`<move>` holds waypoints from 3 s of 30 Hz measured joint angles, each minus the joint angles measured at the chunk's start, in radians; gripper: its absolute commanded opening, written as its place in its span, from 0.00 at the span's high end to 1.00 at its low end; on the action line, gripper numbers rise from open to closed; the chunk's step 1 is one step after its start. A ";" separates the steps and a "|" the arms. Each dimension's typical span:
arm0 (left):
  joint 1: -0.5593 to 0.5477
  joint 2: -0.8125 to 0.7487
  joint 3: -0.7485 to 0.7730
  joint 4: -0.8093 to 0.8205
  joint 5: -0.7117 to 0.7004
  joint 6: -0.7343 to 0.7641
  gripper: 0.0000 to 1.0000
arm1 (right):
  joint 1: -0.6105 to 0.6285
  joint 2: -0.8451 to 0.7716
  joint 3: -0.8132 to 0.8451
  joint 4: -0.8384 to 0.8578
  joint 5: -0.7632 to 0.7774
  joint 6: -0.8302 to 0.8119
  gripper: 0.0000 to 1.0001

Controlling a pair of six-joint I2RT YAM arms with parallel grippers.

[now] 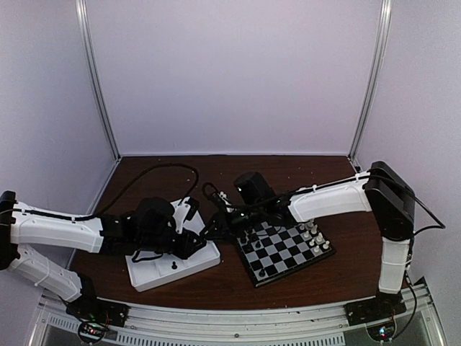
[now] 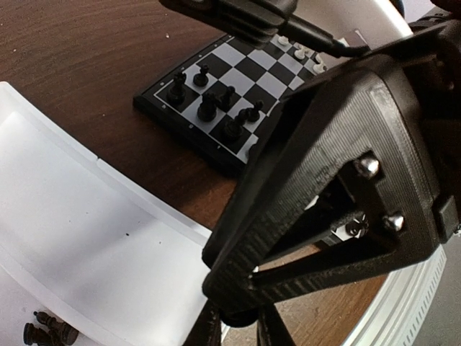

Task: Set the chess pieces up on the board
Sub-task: Pick up the chess piece from the storage box, then place the chess piece on the chessboard.

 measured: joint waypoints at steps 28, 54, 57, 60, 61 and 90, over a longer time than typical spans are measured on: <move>0.018 -0.171 -0.085 0.015 -0.076 -0.029 0.29 | 0.008 -0.367 -0.132 -0.247 0.460 -0.348 1.00; 0.234 -0.194 0.029 -0.352 -0.098 -0.013 0.27 | 0.099 -0.407 -0.628 0.183 0.858 -0.554 0.99; 0.234 -0.190 0.034 -0.359 -0.096 -0.007 0.27 | 0.108 -0.394 -0.648 0.211 0.867 -0.552 0.98; 0.234 -0.179 0.052 -0.360 -0.095 -0.001 0.27 | 0.114 -0.390 -0.667 0.231 0.876 -0.546 0.98; 0.234 -0.176 0.058 -0.360 -0.094 0.001 0.27 | 0.117 -0.388 -0.672 0.236 0.878 -0.543 0.98; 0.235 -0.165 0.063 -0.360 -0.076 0.006 0.28 | 0.142 -0.344 -0.712 0.314 0.928 -0.528 0.91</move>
